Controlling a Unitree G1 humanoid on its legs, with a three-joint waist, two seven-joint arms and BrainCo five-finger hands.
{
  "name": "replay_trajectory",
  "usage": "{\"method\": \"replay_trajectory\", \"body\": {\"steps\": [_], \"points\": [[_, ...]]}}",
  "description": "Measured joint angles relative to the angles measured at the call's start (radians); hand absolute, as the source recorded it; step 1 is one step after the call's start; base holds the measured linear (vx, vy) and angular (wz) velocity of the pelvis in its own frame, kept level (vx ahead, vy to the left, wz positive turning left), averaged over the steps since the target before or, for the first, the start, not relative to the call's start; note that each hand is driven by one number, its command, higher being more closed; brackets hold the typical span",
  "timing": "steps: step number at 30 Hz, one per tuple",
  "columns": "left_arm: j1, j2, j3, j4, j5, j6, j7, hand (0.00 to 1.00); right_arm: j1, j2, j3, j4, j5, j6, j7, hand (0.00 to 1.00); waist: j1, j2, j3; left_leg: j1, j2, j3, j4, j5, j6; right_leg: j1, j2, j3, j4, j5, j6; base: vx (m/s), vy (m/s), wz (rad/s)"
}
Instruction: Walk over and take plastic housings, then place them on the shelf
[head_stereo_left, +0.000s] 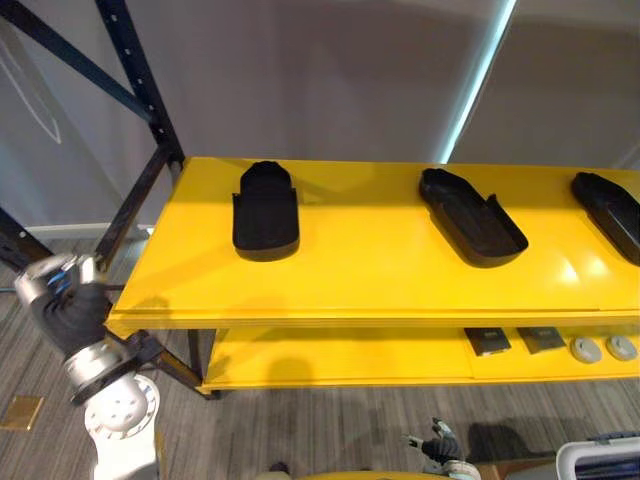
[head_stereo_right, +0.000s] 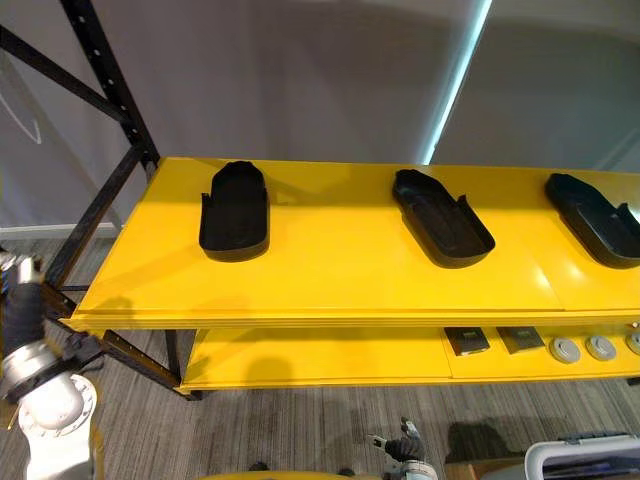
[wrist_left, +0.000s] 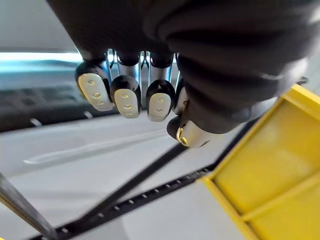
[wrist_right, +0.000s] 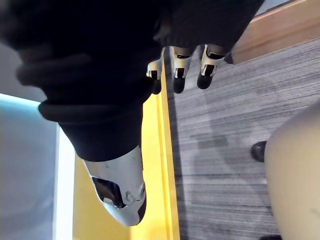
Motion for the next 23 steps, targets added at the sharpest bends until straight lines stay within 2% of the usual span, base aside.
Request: {"method": "replay_trajectory", "body": {"steps": [1,4,10,13,17,23], "points": [[0.015,-0.017,0.004,0.083,0.0,0.022,-0.008,0.0,-0.004,0.001,0.01,-0.007,-0.001,0.001,0.0,0.0,0.003,-0.002,-0.001,-0.012,0.001,-0.005,0.025,-0.011,0.0,0.0,-0.001,-0.004,0.004,-0.003,-0.001,-0.03,0.0,0.2],[0.045,-0.049,0.004,0.305,-0.003,0.076,-0.064,0.0,-0.004,0.005,0.016,-0.036,-0.001,0.006,0.001,0.0,0.004,-0.009,-0.006,-0.038,0.002,-0.004,0.098,-0.05,0.002,-0.001,-0.004,-0.007,0.02,-0.026,-0.005,-0.02,-0.004,-0.01],[0.027,-0.058,-0.014,0.741,-0.05,0.095,-0.158,0.0,0.002,0.003,0.016,-0.037,-0.001,0.017,0.001,0.0,0.013,-0.016,-0.014,-0.044,0.006,0.011,0.159,-0.076,0.004,-0.004,-0.008,0.001,0.053,-0.045,0.003,-0.01,0.011,-0.06],[0.019,-0.061,-0.032,0.852,-0.046,0.103,-0.176,0.0,0.003,0.003,0.016,-0.038,-0.001,0.017,0.001,0.0,0.015,-0.016,-0.015,-0.046,0.004,0.026,0.164,-0.08,0.006,-0.023,-0.011,0.015,0.065,-0.047,0.007,-0.04,0.037,-0.17],[-0.008,-0.084,-0.043,0.981,-0.021,0.105,-0.178,0.0,0.02,0.003,0.012,-0.036,0.0,0.017,0.0,0.0,0.011,-0.001,-0.029,-0.048,0.002,0.041,0.165,-0.081,0.008,-0.036,-0.016,0.025,0.065,-0.047,0.008,0.01,0.017,-0.09],[-0.027,-0.094,-0.086,1.062,-0.01,0.104,-0.197,0.0,0.015,0.002,0.003,-0.036,0.001,0.017,-0.002,0.0,-0.004,0.019,-0.042,-0.035,0.004,0.063,0.158,-0.081,0.008,-0.035,-0.015,0.046,0.065,-0.045,0.009,0.02,0.002,-0.09]]}}
